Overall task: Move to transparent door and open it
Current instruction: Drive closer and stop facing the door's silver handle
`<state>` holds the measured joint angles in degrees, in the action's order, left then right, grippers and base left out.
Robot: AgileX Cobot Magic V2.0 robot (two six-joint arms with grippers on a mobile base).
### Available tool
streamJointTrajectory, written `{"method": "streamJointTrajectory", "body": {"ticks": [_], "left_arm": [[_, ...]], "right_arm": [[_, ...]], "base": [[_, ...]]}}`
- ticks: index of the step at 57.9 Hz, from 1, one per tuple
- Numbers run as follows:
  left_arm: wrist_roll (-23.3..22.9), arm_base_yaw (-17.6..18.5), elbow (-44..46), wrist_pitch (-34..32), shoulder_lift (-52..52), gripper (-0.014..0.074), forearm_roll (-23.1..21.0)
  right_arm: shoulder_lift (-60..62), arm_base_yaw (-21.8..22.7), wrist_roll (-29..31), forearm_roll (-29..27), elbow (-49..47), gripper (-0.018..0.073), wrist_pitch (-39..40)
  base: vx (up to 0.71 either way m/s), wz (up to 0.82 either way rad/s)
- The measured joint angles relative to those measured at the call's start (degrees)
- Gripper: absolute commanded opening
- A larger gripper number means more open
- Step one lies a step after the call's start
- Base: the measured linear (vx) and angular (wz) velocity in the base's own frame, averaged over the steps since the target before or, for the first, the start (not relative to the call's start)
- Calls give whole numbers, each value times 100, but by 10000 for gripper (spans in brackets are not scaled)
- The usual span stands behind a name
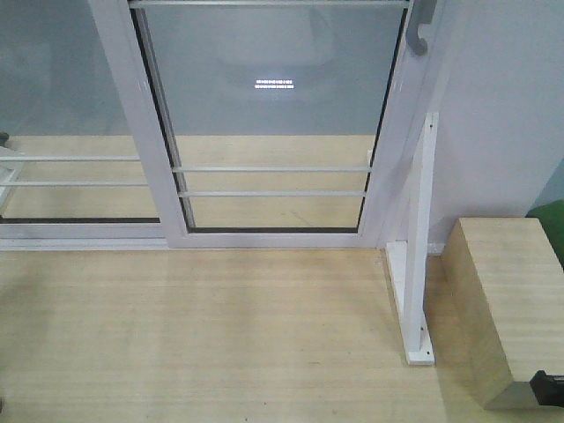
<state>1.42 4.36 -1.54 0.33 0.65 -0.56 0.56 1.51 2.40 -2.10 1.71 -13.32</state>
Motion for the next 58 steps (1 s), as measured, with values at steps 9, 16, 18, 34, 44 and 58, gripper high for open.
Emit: {"method": "streamJointTrajectory", "body": {"ticks": [9, 16, 18, 34, 44, 58], "left_arm": [[0, 0, 0, 0, 0, -6, 0], [0, 0, 0, 0, 0, -6, 0], [0, 0, 0, 0, 0, -6, 0], [0, 0, 0, 0, 0, -6, 0], [0, 0, 0, 0, 0, -6, 0], [0, 0, 0, 0, 0, -6, 0]], "right_arm": [[0, 0, 0, 0, 0, -8, 0], [0, 0, 0, 0, 0, -8, 0], [0, 0, 0, 0, 0, -8, 0], [0, 0, 0, 0, 0, -8, 0], [0, 0, 0, 0, 0, -8, 0], [0, 0, 0, 0, 0, -8, 0]], "base": [[37, 2], [33, 0], [31, -1], [25, -1], [19, 0], [14, 0]]}}
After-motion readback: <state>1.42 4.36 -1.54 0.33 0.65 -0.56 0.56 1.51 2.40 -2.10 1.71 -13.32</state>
